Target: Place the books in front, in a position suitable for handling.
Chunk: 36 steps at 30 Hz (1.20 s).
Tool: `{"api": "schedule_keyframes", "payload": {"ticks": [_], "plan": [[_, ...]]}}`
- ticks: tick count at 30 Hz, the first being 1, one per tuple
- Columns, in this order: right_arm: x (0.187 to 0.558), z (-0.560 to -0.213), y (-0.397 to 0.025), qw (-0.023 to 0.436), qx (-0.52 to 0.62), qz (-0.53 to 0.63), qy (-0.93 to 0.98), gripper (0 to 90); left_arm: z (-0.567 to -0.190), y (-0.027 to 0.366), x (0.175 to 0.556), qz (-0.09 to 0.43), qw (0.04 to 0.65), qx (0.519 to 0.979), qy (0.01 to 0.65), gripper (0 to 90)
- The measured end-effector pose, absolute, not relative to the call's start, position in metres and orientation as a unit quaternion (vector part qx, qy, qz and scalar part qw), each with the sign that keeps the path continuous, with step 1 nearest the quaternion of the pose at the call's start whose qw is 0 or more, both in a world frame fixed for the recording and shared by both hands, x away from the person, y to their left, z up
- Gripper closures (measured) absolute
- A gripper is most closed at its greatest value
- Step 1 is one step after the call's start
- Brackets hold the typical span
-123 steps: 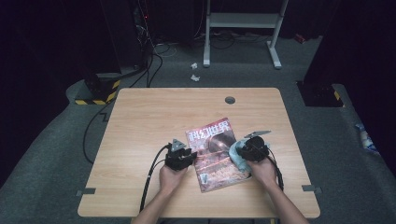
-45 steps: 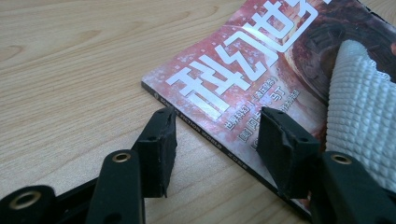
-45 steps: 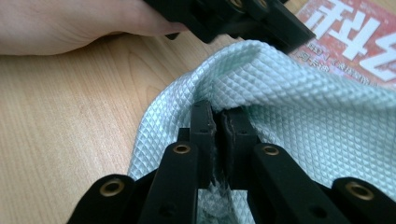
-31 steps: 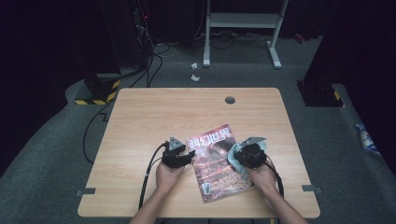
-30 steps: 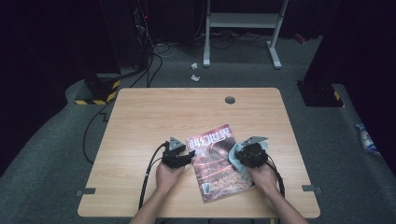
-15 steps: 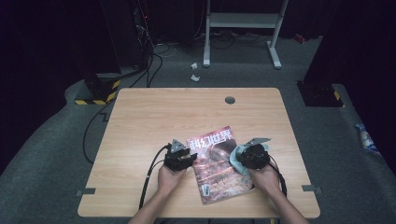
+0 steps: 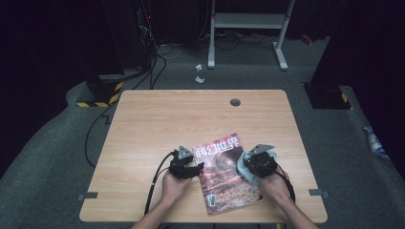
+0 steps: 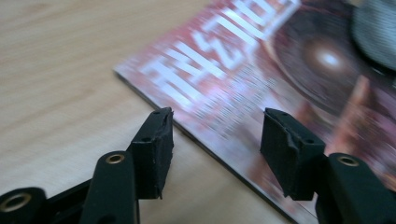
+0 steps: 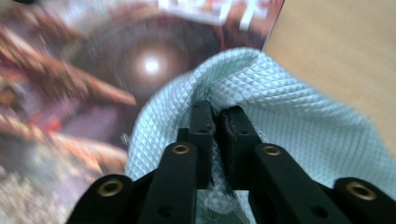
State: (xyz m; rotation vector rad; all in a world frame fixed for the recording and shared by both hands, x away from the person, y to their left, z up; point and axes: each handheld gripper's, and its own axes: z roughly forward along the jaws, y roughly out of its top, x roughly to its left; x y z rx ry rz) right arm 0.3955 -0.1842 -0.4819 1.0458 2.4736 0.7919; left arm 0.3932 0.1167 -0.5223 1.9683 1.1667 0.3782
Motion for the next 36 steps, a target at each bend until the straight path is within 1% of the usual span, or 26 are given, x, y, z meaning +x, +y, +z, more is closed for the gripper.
{"api": "schedule_keyframes", "payload": {"ticks": [4,9,12,18,21,25,29,31,33,36], "plan": [[0.403,-0.472,-0.173,0.168,0.364,0.292,0.868,84.5,-0.525,0.128,0.412,0.159,0.405,0.752,0.495,41.9],[0.412,-0.492,-0.159,0.153,0.372,0.266,0.876,84.4,-0.531,0.129,0.412,0.176,0.414,0.756,0.475,41.6],[0.410,-0.493,-0.149,0.140,0.367,0.274,0.878,84.1,-0.532,0.128,0.410,0.187,0.417,0.753,0.474,41.5],[0.400,-0.496,-0.105,0.112,0.312,0.289,0.898,84.0,-0.533,0.129,0.410,0.184,0.420,0.752,0.474,42.0],[0.391,-0.497,-0.073,0.098,0.278,0.296,0.909,83.9,-0.533,0.129,0.409,0.185,0.419,0.752,0.474,42.0],[0.384,-0.497,-0.049,0.103,0.244,0.292,0.919,83.3,-0.533,0.128,0.409,0.185,0.420,0.751,0.475,42.0],[0.387,-0.497,-0.058,0.091,0.240,0.295,0.920,81.9,-0.533,0.128,0.409,0.187,0.420,0.750,0.475,42.0],[0.388,-0.496,-0.070,0.104,0.248,0.288,0.919,81.8,-0.533,0.128,0.409,0.187,0.420,0.751,0.474,42.0],[0.391,-0.496,-0.089,0.119,0.266,0.283,0.914,81.7,-0.533,0.128,0.409,0.187,0.420,0.751,0.473,42.0],[0.401,-0.495,-0.136,0.134,0.326,0.275,0.895,81.8,-0.533,0.128,0.409,0.187,0.421,0.751,0.473,42.1]]}}
